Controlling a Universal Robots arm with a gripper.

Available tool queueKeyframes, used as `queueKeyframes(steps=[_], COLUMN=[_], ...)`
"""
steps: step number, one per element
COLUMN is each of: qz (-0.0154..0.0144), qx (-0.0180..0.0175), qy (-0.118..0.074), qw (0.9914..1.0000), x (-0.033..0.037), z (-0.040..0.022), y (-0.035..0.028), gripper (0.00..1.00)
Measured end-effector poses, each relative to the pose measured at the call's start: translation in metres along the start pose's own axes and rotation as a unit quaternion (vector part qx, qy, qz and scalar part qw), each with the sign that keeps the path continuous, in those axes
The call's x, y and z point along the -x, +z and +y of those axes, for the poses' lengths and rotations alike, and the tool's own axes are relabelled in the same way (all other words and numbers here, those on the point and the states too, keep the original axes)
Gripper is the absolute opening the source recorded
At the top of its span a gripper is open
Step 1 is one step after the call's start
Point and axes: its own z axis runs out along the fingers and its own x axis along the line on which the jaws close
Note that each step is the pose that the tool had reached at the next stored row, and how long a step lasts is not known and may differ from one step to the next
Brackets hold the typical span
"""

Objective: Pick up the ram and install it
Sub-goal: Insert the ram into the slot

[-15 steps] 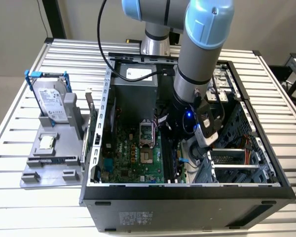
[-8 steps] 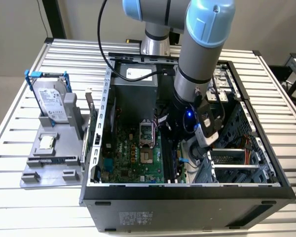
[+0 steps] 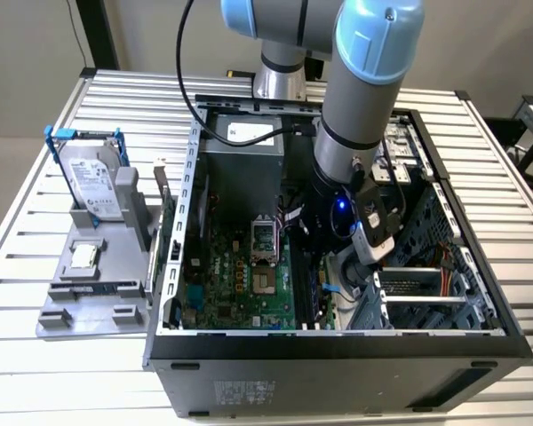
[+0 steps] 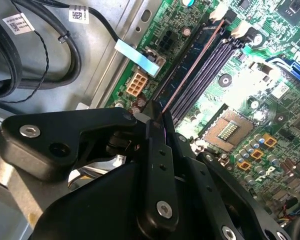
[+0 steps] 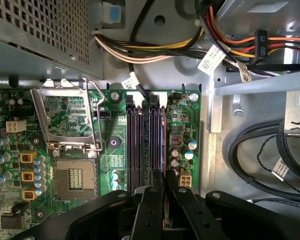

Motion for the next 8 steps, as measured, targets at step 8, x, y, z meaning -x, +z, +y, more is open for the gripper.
queueKeyframes(steps=[8], qz=[0.0000], qx=[-0.0015], qy=[0.000], qw=[1.00000], x=[0.0013], z=[0.0015], y=[0.0006], gripper=[0.00])
